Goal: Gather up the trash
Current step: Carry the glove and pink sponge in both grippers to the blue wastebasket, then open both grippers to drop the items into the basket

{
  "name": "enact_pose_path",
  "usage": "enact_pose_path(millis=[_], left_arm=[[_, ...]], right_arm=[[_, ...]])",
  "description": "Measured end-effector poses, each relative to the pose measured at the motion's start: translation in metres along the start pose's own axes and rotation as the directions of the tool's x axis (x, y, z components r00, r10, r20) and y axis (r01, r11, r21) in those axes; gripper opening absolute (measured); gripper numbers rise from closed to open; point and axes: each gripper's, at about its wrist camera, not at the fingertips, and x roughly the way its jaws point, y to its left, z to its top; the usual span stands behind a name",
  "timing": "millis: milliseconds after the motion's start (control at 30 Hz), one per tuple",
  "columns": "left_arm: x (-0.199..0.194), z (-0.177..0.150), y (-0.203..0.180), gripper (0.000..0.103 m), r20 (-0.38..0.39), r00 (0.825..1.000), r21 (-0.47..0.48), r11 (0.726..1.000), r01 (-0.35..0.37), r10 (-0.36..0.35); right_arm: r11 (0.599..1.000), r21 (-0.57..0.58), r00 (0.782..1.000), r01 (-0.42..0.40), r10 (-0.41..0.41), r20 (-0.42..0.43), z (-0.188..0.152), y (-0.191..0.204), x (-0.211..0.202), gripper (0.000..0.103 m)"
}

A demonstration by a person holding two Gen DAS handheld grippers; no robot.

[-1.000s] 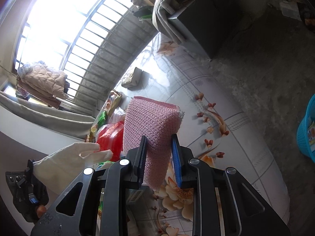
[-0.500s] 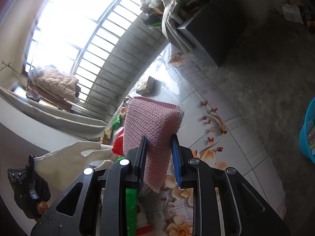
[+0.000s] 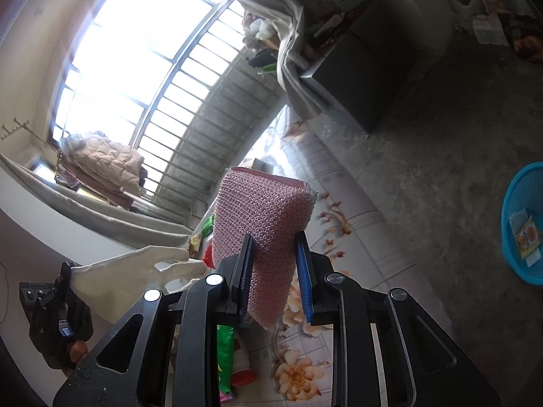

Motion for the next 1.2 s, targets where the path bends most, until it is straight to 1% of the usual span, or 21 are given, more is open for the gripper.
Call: enact_pose_path(millis=[133, 300, 400, 600, 700, 833, 1000, 1100, 1200], left_arm=[[0.024, -0.007, -0.021, 0.004, -0.046, 0.999, 0.021, 0.999, 0.029, -0.028], [0.061, -0.017, -0.045, 0.004, -0.111, 0.992, 0.039, 0.997, 0.07, -0.066], [0.089, -0.024, -0.06, 0.004, -0.16, 0.983, 0.047, 0.994, 0.095, -0.086], [0.153, -0.043, -0.095, 0.004, -0.271, 0.956, 0.07, 0.989, 0.131, -0.107], [0.186, -0.055, -0.111, 0.004, -0.325, 0.938, 0.075, 0.985, 0.152, -0.12], [0.236, -0.08, -0.132, 0.004, -0.405, 0.906, 0.085, 0.981, 0.173, -0.125], [0.297, -0.113, -0.153, 0.004, -0.495, 0.865, 0.121, 0.979, 0.166, -0.086], [0.339, -0.139, -0.161, 0.004, -0.559, 0.827, 0.132, 0.979, 0.154, -0.055], [0.373, -0.159, -0.166, 0.004, -0.608, 0.793, 0.129, 0.981, 0.146, -0.039]], right_arm=[[0.999, 0.029, 0.999, 0.014, -0.015, 0.043, 0.002, -0.02, -0.024, 0.022], [0.995, 0.089, 0.994, 0.038, -0.046, 0.095, 0.004, -0.055, -0.053, 0.022], [0.989, 0.134, 0.99, 0.054, -0.071, 0.125, 0.002, -0.08, -0.071, 0.022], [0.967, 0.238, 0.975, 0.092, -0.136, 0.176, -0.002, -0.132, -0.105, 0.022], [0.95, 0.293, 0.965, 0.113, -0.174, 0.195, -0.006, -0.16, -0.121, 0.022], [0.923, 0.357, 0.951, 0.144, -0.23, 0.208, -0.014, -0.198, -0.14, 0.022], [0.877, 0.448, 0.936, 0.173, -0.288, 0.203, -0.024, -0.247, -0.15, 0.023], [0.849, 0.49, 0.926, 0.197, -0.326, 0.193, -0.025, -0.266, -0.147, 0.023], [0.816, 0.536, 0.915, 0.215, -0.36, 0.18, -0.027, -0.29, -0.144, 0.023]])
